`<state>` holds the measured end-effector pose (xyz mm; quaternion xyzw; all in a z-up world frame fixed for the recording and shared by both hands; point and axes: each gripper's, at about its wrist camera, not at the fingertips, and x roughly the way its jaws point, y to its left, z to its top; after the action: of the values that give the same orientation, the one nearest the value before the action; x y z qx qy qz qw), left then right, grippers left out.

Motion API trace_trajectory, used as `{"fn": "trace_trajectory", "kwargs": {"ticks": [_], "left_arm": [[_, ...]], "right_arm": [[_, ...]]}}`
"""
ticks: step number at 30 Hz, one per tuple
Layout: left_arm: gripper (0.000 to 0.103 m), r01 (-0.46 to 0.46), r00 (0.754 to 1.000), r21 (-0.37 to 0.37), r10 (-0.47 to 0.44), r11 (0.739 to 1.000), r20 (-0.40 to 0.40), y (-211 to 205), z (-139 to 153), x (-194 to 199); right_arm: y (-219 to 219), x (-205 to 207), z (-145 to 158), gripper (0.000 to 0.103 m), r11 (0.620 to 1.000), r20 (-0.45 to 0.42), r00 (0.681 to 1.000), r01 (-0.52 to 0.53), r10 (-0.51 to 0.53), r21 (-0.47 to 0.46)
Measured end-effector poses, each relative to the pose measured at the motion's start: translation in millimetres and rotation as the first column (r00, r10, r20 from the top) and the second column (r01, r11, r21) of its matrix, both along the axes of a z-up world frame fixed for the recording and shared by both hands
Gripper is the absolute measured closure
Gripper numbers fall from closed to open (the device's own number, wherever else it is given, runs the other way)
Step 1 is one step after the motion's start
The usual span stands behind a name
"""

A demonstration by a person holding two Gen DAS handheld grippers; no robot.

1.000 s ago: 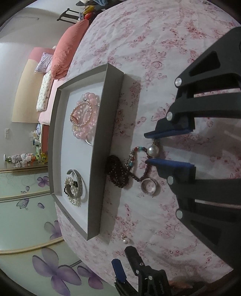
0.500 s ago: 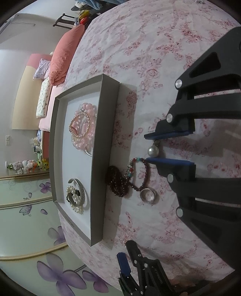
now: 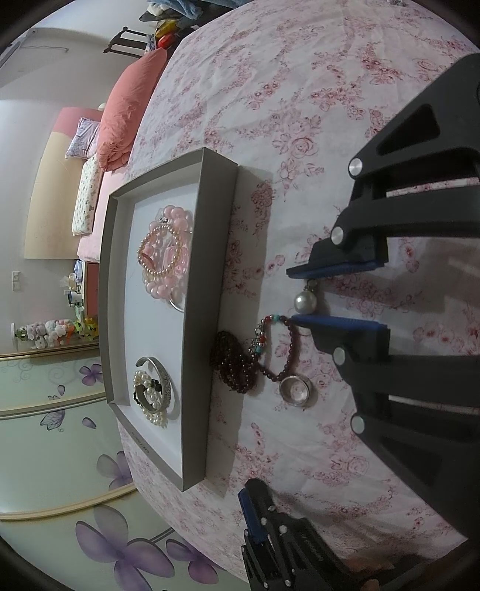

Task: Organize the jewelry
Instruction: 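Move the left tool to the white pearl earring and close on it, then carry the pearl earring in the left tool over the grey tray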

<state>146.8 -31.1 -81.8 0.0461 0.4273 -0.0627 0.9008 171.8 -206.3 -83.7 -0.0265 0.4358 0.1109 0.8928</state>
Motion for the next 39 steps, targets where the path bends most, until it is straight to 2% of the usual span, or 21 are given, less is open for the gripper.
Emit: {"fn": "trace_trajectory", "kwargs": {"ticks": [15, 25, 39], "left_arm": [[0.089, -0.013, 1.0, -0.001, 0.013, 1.0, 0.002, 11.9, -0.2, -3.7], [0.089, -0.04, 0.999, -0.03, 0.04, 0.999, 0.004, 20.5, 1.3, -7.3], [0.089, -0.044, 0.997, -0.057, 0.047, 0.997, 0.056, 19.4, 17.2, -15.9]], "right_arm": [[-1.2, 0.3, -0.2, 0.082, 1.0, -0.001, 1.0, 0.007, -0.007, 0.002], [-8.1, -3.1, 1.8, 0.084, 0.998, -0.004, 0.999, 0.044, -0.043, 0.043], [-7.4, -13.6, 19.8, 0.084, 0.995, 0.059, 0.997, 0.048, -0.053, 0.083]]}}
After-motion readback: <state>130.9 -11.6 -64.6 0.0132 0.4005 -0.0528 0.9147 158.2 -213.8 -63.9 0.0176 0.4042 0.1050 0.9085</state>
